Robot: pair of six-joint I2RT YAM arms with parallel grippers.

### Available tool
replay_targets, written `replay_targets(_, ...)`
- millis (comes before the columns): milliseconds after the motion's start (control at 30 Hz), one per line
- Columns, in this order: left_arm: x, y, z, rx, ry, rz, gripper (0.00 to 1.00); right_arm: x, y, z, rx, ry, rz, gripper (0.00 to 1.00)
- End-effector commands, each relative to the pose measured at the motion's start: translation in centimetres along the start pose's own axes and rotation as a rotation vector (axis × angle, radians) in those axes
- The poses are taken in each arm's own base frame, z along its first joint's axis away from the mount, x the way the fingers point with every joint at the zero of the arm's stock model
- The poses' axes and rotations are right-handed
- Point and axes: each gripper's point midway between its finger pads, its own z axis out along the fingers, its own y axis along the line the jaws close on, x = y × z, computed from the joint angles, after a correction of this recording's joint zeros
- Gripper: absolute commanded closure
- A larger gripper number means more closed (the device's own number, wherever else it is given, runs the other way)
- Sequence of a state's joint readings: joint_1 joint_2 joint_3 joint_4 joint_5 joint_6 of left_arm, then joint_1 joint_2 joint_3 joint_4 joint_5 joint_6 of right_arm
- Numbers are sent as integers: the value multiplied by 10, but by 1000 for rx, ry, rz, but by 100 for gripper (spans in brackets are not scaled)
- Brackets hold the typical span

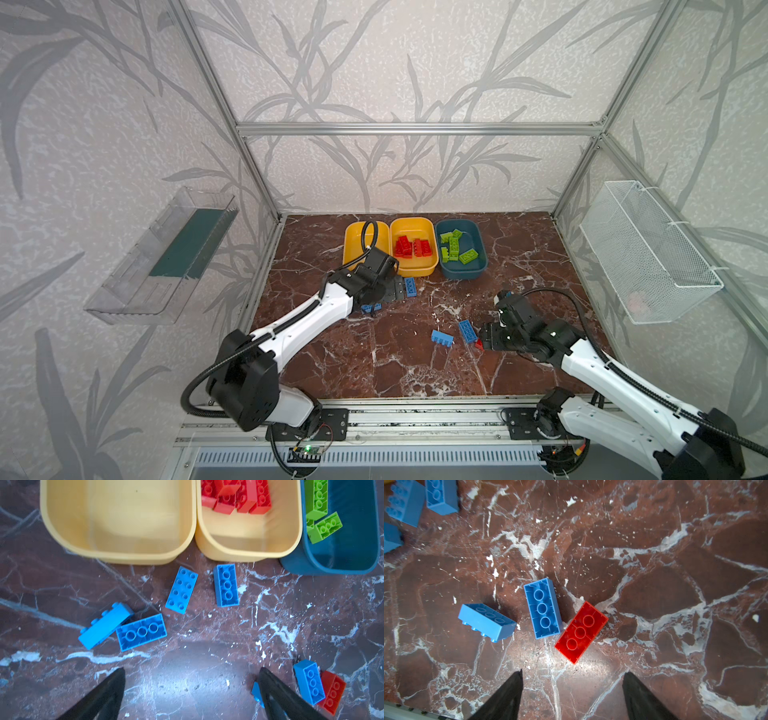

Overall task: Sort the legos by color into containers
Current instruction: 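Grasp a red brick with the right gripper while the left gripper withdraws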

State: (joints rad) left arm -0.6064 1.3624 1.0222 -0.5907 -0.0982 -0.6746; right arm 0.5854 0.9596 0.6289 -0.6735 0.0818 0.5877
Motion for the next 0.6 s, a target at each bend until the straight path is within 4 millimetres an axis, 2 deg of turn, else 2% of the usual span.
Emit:
replay_targets(0,2,11,-14,0,-78,-50,1,-2,-8,6,37,-21,51,28)
replay_targets(133,13,23,-23,7,-92,-56,1,-6,-10,12,32,-44,131,30)
replay_targets(367,16,34,-34,-4,-128,-45,1,-12,-10,31,34,-28,211,31)
replay_targets(567,17,42,-35,-33,-135,-48,1,-15,-16,50,69,20,257,32)
